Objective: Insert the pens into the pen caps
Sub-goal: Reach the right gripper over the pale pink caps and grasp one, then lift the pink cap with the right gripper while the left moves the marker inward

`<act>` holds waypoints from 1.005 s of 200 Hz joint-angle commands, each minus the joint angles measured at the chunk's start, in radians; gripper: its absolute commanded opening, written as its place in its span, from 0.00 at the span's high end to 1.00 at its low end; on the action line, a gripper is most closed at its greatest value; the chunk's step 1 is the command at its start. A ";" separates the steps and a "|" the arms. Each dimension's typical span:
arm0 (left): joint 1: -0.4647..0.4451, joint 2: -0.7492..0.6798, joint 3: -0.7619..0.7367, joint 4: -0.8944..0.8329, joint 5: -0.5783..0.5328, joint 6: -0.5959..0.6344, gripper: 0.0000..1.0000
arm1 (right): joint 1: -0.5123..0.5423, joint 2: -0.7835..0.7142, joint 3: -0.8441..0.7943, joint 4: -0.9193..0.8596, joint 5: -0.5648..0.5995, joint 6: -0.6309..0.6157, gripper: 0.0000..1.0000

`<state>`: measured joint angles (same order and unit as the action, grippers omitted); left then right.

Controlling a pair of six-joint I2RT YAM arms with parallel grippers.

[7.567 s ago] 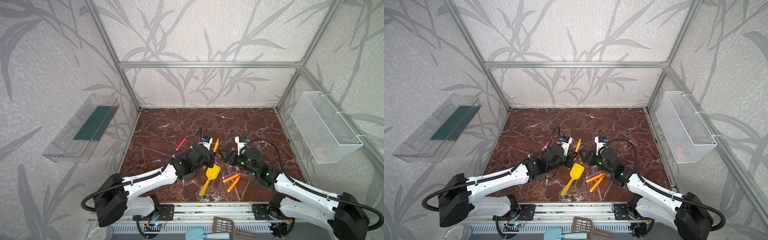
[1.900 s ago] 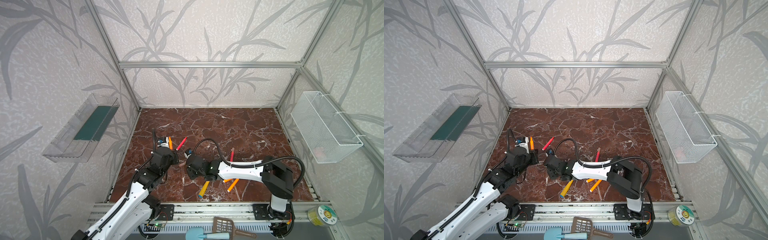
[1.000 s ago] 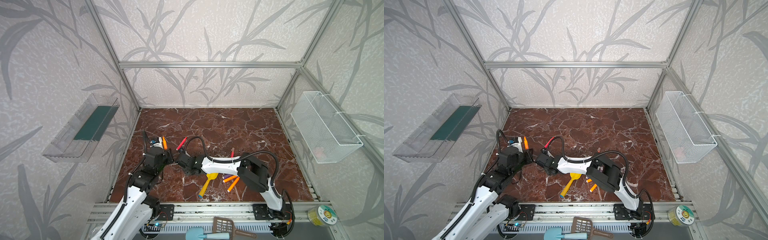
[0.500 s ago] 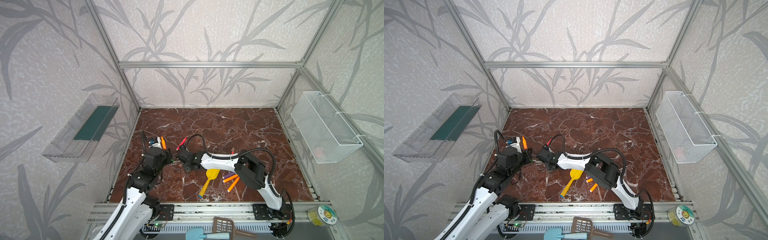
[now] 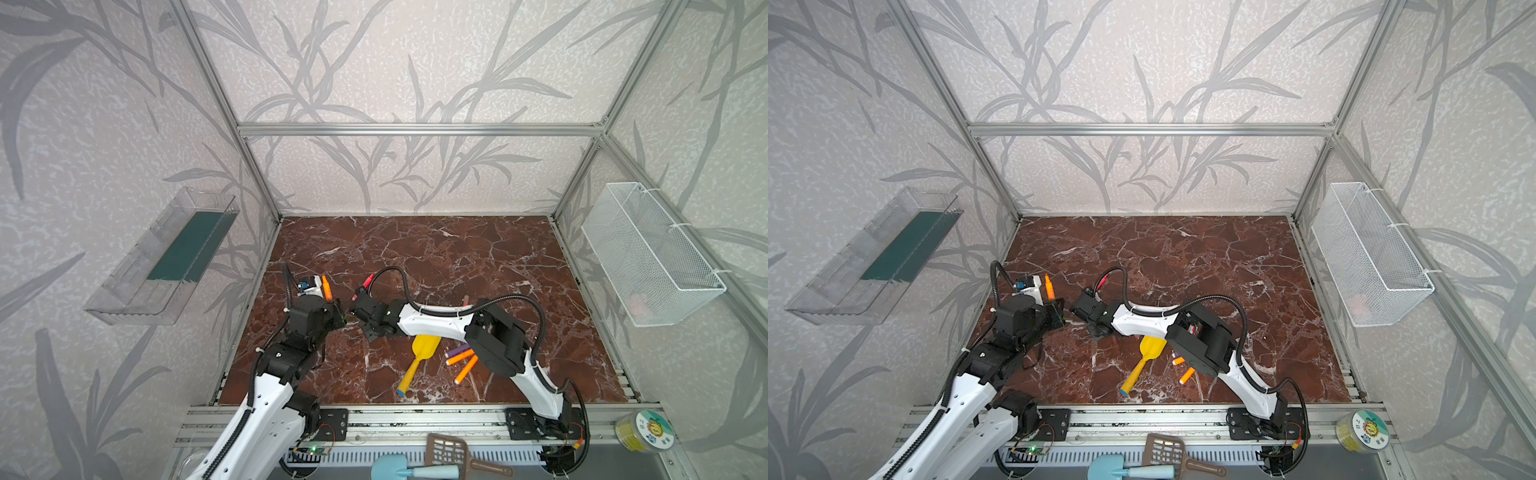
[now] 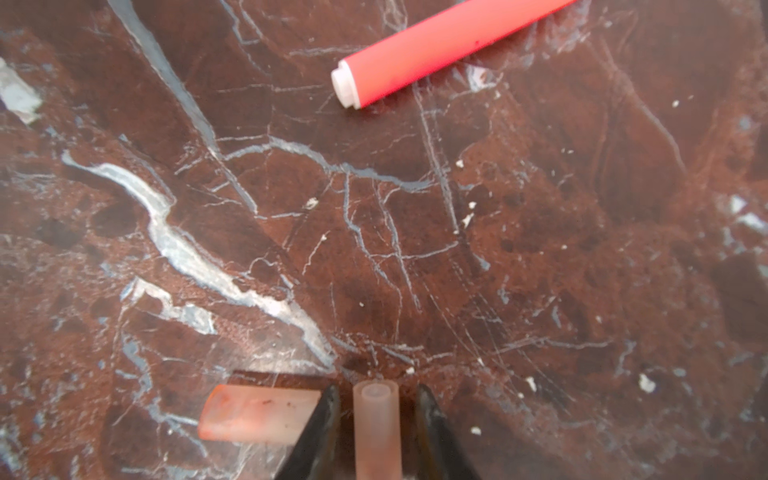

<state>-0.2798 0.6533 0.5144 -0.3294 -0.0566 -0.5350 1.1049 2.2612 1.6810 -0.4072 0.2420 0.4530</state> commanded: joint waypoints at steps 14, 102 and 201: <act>0.006 -0.030 -0.008 -0.013 0.018 -0.001 1.00 | -0.014 0.034 -0.004 -0.043 -0.012 0.021 0.80; -0.032 0.045 -0.005 0.081 0.215 0.053 1.00 | -0.074 -0.354 -0.336 0.155 -0.081 0.093 0.91; -0.565 0.304 0.037 0.400 0.034 0.094 1.00 | -0.404 -1.098 -1.002 0.473 -0.134 0.271 1.00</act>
<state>-0.7547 0.9123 0.5163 -0.0635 0.0299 -0.4801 0.7677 1.2713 0.7864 -0.0246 0.1352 0.6441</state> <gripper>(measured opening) 0.161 0.156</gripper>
